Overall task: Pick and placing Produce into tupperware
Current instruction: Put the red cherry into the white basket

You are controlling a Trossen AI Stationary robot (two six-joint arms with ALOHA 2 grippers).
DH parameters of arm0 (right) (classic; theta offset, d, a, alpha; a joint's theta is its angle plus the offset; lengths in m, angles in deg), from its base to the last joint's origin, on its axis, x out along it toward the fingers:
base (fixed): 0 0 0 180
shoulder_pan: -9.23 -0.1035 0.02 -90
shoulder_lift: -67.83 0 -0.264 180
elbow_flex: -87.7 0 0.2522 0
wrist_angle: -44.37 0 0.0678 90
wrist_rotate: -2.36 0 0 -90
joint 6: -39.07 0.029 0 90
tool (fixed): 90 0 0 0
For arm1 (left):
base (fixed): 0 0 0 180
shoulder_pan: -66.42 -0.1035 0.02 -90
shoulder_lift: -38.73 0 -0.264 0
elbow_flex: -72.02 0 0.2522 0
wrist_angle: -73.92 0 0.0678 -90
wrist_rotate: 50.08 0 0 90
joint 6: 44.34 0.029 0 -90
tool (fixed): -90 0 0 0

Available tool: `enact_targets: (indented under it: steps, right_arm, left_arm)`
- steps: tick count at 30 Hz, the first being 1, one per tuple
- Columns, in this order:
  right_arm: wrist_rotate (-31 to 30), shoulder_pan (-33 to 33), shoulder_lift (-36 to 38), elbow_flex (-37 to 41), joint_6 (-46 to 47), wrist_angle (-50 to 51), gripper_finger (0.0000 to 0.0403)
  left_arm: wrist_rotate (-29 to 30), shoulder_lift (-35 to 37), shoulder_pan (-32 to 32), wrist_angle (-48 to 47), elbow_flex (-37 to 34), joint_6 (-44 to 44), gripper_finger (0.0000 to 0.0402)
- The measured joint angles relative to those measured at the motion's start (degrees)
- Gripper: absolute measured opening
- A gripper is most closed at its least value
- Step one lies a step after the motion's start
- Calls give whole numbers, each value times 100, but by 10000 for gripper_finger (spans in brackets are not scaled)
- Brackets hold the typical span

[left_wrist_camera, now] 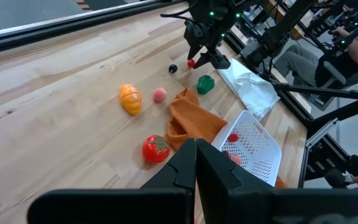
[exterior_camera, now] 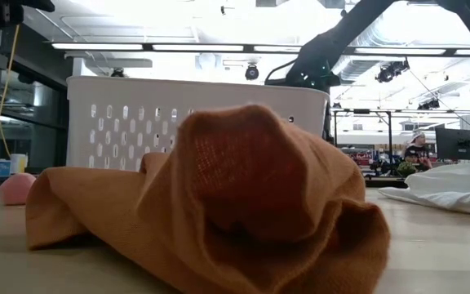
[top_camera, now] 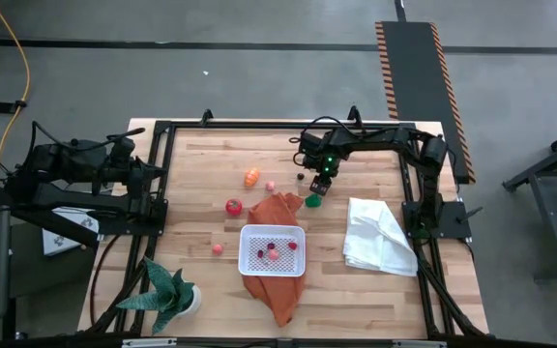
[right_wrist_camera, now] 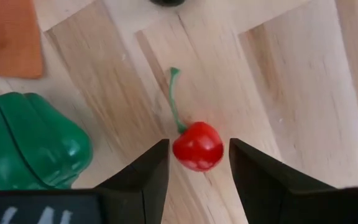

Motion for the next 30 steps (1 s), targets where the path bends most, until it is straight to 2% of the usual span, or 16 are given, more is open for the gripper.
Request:
enact_targets:
  steps: [5,16,30]
  right_arm:
    - [-4,82,0,0,4,0,156]
    - [-4,93,0,0,-36,-33,117]
    - [5,93,0,-120,52,35,113]
  left_arm:
    - [0,0,0,0,-2,0,1]
    - [1,0,1,0,-1,0,1]
    - [2,0,1,2,-2,0,1]
